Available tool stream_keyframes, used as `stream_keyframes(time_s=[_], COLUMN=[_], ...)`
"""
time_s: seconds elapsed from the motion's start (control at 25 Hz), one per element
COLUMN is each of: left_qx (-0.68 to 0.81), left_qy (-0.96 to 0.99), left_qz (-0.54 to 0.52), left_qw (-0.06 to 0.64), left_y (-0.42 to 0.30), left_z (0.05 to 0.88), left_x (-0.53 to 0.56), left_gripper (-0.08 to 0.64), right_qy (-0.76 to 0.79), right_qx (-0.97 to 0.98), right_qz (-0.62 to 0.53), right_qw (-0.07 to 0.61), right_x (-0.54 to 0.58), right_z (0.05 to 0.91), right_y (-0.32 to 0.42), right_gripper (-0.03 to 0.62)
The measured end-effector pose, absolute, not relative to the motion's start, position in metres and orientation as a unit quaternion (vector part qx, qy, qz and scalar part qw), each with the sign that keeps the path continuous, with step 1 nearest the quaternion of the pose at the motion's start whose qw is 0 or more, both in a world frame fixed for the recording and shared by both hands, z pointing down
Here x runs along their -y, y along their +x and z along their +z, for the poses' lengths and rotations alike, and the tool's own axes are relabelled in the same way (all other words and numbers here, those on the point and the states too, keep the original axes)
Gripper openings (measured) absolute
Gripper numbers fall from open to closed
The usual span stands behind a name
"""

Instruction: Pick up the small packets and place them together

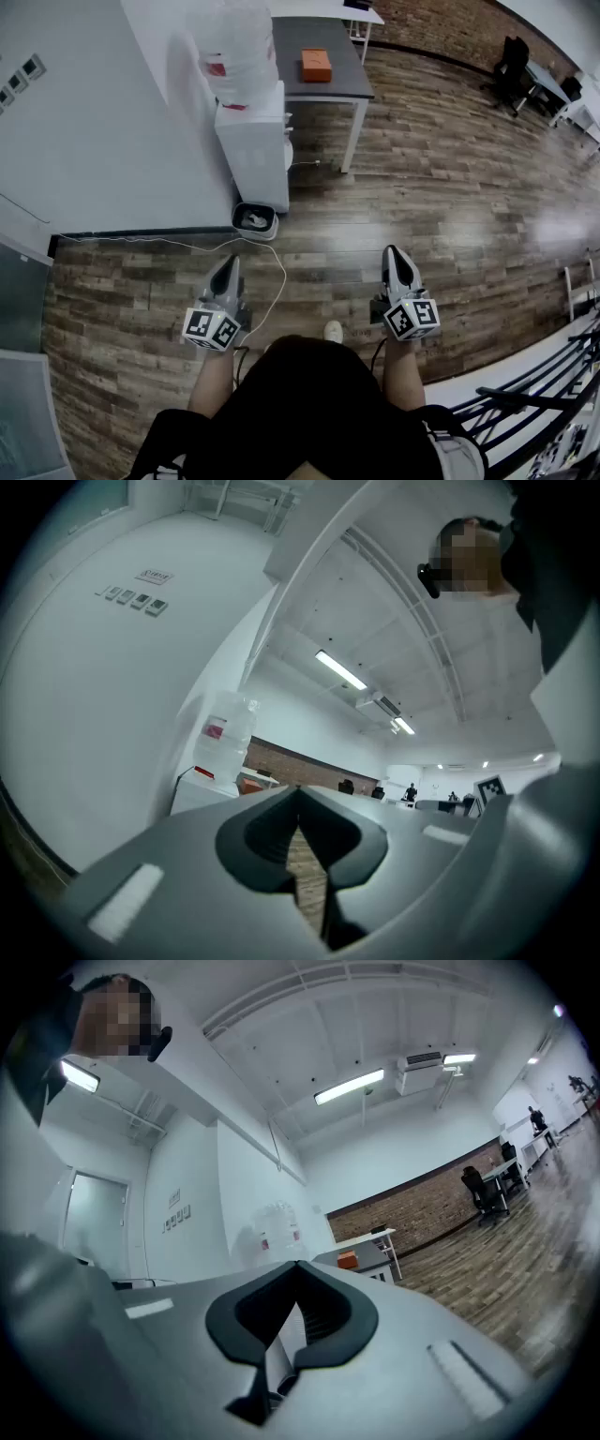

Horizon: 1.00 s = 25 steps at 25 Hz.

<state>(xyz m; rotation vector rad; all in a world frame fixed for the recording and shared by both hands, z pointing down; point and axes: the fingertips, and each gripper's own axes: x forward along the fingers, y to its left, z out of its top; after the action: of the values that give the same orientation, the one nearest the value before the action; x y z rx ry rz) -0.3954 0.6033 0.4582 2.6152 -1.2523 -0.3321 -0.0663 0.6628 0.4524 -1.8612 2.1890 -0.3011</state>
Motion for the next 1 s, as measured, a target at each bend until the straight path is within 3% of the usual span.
stream_keyframes(time_s=[0.56, 1.0], left_qx=[0.424, 0.407], left_qy=[0.891, 0.898], left_qz=[-0.107, -0.105], left_qw=[0.121, 0.128], left_y=[-0.390, -0.345], left_z=[0.463, 0.465], left_x=[-0.607, -0.597], left_gripper=[0.000, 0.000], right_qy=[-0.642, -0.653], right_qx=[-0.749, -0.739], right_qz=[-0.109, -0.101], right_qw=[0.122, 0.132], right_x=[-0.672, -0.678], right_z=[0.459, 0.459], right_y=[-0.061, -0.022], right_gripper=[0.002, 0.002])
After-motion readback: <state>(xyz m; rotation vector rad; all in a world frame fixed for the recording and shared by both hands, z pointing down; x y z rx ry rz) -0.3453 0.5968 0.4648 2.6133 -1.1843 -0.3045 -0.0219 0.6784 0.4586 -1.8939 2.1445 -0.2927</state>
